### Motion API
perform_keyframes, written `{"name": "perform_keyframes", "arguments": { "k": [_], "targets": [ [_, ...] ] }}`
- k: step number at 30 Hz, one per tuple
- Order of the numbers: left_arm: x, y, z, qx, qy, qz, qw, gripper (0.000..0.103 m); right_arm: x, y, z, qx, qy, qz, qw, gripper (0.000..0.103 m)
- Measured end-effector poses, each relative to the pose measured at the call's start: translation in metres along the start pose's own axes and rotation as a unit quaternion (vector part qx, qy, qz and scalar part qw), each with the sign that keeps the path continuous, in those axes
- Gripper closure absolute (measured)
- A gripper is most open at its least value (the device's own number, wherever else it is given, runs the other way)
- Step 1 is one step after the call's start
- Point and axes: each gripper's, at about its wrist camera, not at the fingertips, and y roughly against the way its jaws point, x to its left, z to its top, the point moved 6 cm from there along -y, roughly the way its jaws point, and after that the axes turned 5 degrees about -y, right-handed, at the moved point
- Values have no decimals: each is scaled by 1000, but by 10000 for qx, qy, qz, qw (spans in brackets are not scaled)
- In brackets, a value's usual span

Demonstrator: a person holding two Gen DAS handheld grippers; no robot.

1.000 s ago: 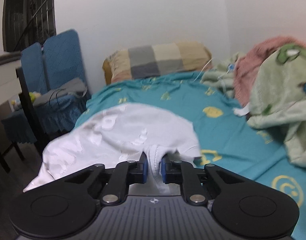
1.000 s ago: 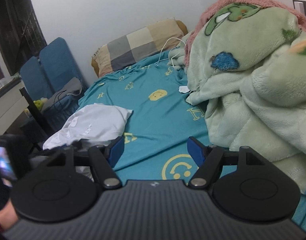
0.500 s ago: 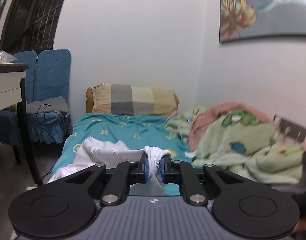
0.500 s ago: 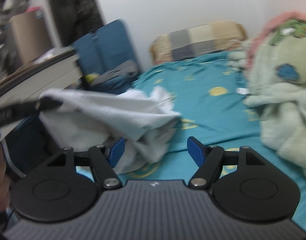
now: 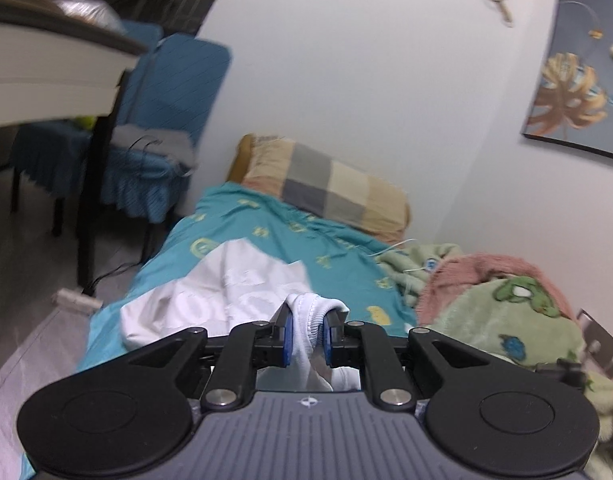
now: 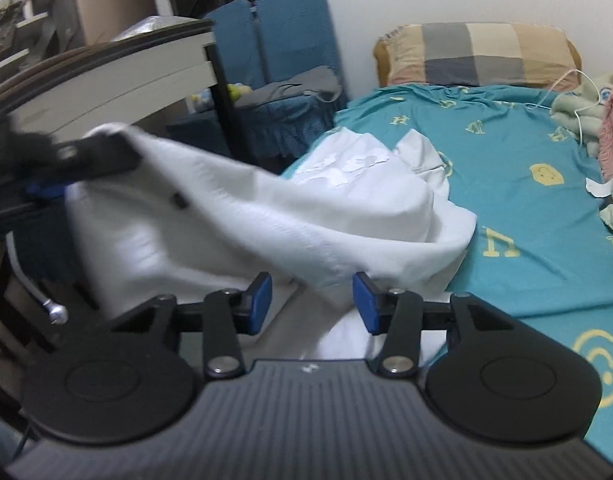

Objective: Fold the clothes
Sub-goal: 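Grasp the white T-shirt edge with the left gripper while the right gripper grasps another edge, then lift the T-shirt with both grippers and shake it out above the bed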

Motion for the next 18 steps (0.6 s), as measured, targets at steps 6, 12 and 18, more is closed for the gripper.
{"name": "perform_keyframes", "arguments": {
  "k": [6, 12, 18],
  "targets": [
    [18, -41, -16, 653, -11, 403, 9970, 85, -32, -11, 5, -112, -490, -142, 9986, 92],
    [15, -58, -31, 965, -329, 609, 9929, 80, -45, 6, 27, -297, -966, 139, 9948, 94],
    [-7, -48, -46, 1014, -772, 672, 9896, 59, -37, 28, 42, -576, -1075, 587, 9908, 94]
  ]
}}
